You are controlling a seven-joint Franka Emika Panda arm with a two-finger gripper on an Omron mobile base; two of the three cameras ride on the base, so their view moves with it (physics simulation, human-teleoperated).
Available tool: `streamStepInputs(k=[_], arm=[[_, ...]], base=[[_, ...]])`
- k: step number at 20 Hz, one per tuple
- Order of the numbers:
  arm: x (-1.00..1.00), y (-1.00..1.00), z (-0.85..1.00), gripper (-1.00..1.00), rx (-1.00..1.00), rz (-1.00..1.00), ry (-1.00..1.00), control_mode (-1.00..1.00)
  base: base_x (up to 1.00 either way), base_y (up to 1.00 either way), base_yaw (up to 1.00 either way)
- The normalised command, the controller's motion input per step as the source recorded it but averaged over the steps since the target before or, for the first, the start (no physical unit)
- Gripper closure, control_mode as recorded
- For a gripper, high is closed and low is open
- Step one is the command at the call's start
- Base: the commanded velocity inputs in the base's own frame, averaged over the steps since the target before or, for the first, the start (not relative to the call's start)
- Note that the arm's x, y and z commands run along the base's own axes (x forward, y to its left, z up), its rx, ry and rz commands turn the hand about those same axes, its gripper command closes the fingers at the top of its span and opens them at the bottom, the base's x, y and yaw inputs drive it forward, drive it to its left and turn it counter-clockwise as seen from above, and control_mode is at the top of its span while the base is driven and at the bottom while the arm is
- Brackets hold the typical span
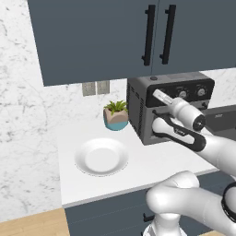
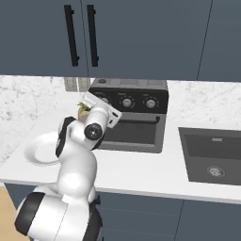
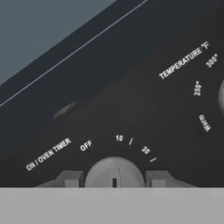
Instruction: Pick up the kebab skewer and baguette bread, and place them inside the toaster oven. Close the toaster oven door and start by setting the timer.
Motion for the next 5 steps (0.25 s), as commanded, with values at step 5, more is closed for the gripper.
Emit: streamStepInputs(k=[5], arm=[[0.00,0.00,0.00,1.00,0.20,-0.03,0.00,-1.00]], base=[[0.00,0.00,0.00]])
